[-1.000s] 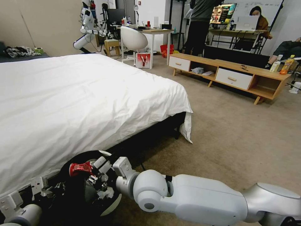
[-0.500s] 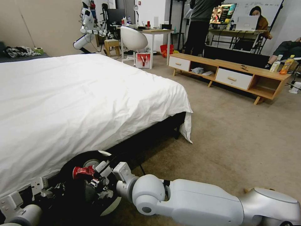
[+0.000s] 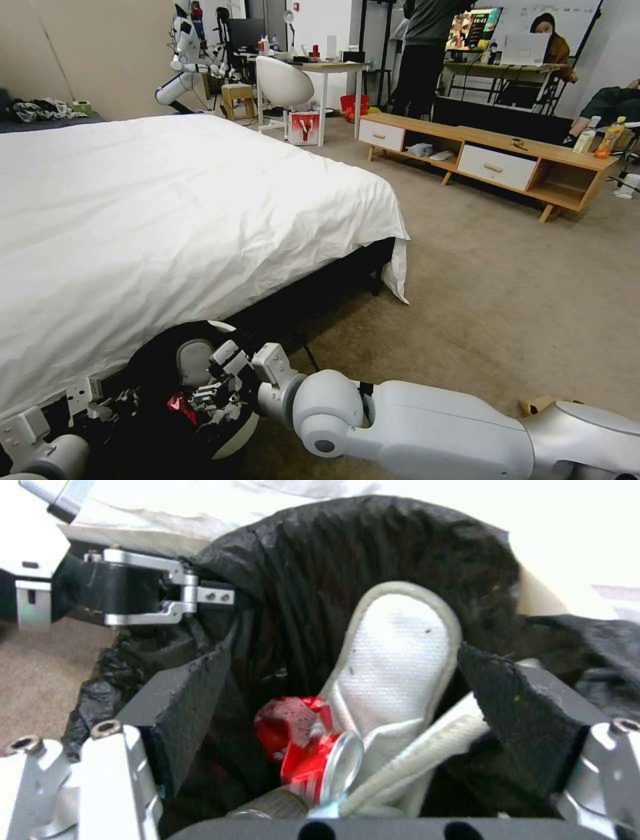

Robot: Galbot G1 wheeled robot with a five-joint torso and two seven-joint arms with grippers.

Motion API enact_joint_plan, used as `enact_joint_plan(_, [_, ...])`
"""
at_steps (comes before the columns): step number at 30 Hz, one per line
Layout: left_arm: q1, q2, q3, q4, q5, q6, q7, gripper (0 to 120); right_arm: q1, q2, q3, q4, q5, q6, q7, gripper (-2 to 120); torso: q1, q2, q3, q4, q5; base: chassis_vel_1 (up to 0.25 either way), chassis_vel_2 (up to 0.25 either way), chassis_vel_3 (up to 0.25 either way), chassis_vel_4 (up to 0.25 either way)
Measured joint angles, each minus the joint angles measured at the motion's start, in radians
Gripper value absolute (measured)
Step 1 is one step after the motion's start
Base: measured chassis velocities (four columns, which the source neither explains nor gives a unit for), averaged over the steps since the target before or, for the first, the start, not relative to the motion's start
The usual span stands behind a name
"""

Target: Pick up the trash bin and place the garbage on the floor into it.

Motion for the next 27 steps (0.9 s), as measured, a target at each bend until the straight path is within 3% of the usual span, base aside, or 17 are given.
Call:
enact_joint_plan(10, [0.002, 0.014, -0.006, 0.003, -0.001, 0.0, -0.001, 1, 0.037, -0.099, 0.077, 0.124, 0.034, -0.018, 0.02, 90, 0.0, 0.0, 0.0, -0.0001, 0.0, 0.0, 0.0, 0.0, 0.0])
enact_joint_plan(16, [0.011, 0.015, -0.014, 0.007, 0.0, 0.0, -0.001, 1, 0.049, -0.208, 0.217, 0.259, 0.068, -0.024, 0.027, 92, 0.0, 0.0, 0.0, 0.0002, 0.0001, 0.0, 0.0, 0.0, 0.0])
enact_joint_plan(19, [0.013, 0.017, -0.015, 0.007, 0.001, 0.0, -0.001, 1, 0.044, -0.22, 0.239, 0.27, 0.068, -0.024, 0.027, 92, 0.0, 0.0, 0.0, 0.0002, 0.0, 0.0, 0.0, 0.0, 0.0])
enact_joint_plan(21, [0.021, 0.022, -0.022, 0.005, 0.005, 0.0, 0.001, 1, -0.002, -0.29, 0.359, 0.323, 0.06, -0.012, 0.026, 92, 0.0, 0.0, 0.0, 0.0003, 0.0001, 0.0, 0.0, 0.0, 0.0])
enact_joint_plan(27, [0.048, 0.013, -0.048, -0.014, 0.019, 0.0, 0.013, 1, -0.146, -0.39, 0.521, 0.366, -0.011, 0.058, 0.034, 93, 0.0, 0.0, 0.0, -0.0005, 0.0004, 0.0, 0.0, 0.0, 0.0])
